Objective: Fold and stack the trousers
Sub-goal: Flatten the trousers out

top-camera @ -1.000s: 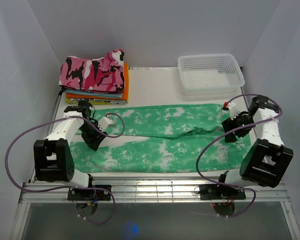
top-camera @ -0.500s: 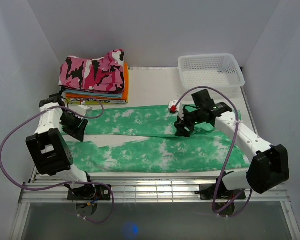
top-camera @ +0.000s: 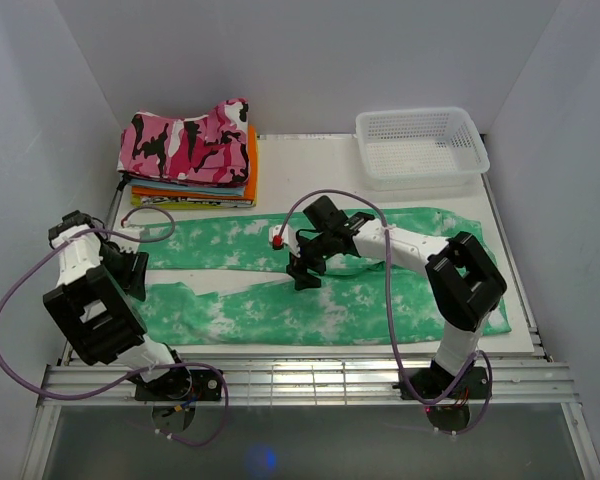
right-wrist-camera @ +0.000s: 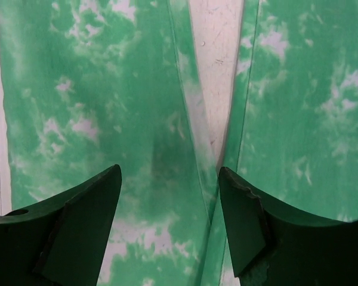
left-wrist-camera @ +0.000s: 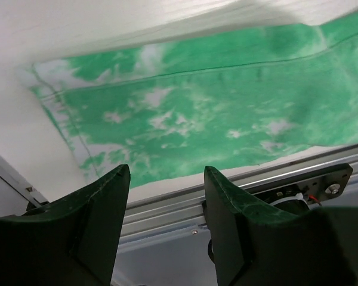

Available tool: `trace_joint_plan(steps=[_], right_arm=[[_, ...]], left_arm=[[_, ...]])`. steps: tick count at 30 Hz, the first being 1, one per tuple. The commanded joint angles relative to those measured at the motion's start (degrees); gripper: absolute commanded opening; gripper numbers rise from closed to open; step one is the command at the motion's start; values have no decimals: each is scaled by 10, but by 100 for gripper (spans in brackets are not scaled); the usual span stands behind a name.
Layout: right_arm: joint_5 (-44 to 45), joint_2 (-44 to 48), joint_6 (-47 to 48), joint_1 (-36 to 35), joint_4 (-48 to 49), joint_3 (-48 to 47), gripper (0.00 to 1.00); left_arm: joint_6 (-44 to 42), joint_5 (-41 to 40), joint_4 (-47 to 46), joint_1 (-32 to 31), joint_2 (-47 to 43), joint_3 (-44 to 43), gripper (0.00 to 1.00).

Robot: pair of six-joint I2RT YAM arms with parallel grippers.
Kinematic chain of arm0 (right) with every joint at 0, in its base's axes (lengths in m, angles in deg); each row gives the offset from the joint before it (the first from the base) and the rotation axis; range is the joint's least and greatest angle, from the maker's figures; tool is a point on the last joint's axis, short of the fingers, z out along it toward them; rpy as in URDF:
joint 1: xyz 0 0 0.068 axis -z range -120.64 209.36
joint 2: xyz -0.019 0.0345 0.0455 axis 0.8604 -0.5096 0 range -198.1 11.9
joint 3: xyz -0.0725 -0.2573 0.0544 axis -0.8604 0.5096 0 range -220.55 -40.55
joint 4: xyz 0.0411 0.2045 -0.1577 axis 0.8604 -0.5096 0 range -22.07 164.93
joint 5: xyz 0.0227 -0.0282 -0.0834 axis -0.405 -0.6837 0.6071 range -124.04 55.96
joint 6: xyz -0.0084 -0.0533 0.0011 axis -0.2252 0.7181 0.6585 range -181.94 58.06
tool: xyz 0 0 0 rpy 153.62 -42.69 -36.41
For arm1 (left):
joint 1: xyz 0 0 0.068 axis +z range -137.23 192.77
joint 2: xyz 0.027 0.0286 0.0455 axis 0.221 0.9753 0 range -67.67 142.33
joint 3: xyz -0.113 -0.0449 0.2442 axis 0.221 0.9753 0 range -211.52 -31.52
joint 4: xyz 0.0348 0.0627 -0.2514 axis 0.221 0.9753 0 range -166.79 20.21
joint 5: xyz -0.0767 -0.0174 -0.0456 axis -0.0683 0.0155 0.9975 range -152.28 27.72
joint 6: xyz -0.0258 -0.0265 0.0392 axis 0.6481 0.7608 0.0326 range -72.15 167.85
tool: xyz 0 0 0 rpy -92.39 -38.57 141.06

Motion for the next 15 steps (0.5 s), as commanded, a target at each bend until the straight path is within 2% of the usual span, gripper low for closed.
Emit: trace_joint_plan(steps=[1, 5, 8, 15], right_arm=[[4, -19, -10, -22, 42, -33, 72], [18, -51, -2, -41, 52, -40, 75], [29, -82, 4, -50, 60, -45, 75], [57, -120, 9, -61, 80, -55, 70]], left_arm=[[36, -19, -41, 34, -15, 2, 64], [44, -14, -66, 70, -3, 10, 64], [47, 4, -93, 72, 4, 18, 65], [43, 30, -179, 72, 42, 7, 65]])
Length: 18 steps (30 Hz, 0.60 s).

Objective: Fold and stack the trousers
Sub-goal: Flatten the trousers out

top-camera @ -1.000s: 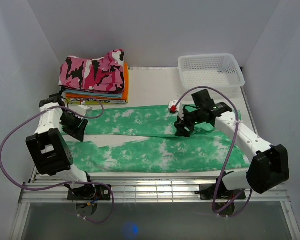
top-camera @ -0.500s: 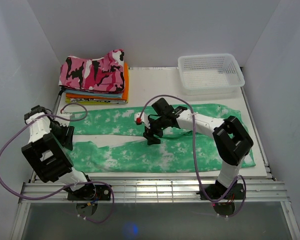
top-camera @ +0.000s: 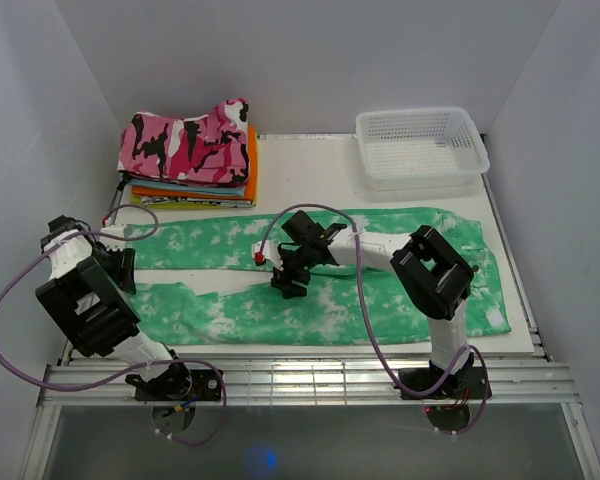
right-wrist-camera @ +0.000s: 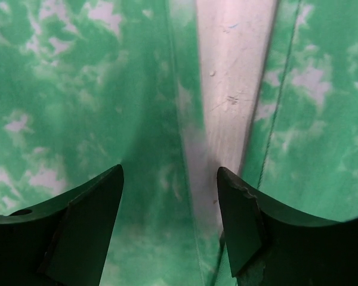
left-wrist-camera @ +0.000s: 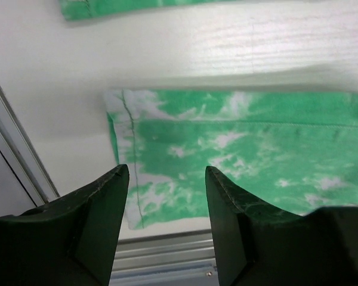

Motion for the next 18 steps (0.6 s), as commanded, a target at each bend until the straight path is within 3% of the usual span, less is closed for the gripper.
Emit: trace_joint_plan(steps=[1, 8, 11, 14, 15, 16, 17, 18], right_arm=[[25, -13, 5, -6, 30, -24, 69], [59, -37, -1, -8, 52, -33, 64], [62, -40, 4, -9, 48, -35, 49], [63, -30, 9, -9, 40, -32, 29], [65, -20, 9, -9, 39, -23, 14], [71, -8, 8, -9, 38, -19, 8], [75, 13, 4, -8, 37, -7, 8], [73, 29, -2, -9, 36, 5, 8]], left_arm=[[2, 24, -65, 1, 20, -9, 65], [15, 20, -85, 1, 87, -31, 65], [23, 27, -86, 1, 101, -28, 60], [26, 22, -88, 1, 102, -16, 43], [28, 15, -90, 2, 96, -13, 27], [29, 11, -90, 5, 88, -14, 22], [31, 14, -87, 15, 69, -21, 7], [36, 9, -79, 20, 55, -29, 0]])
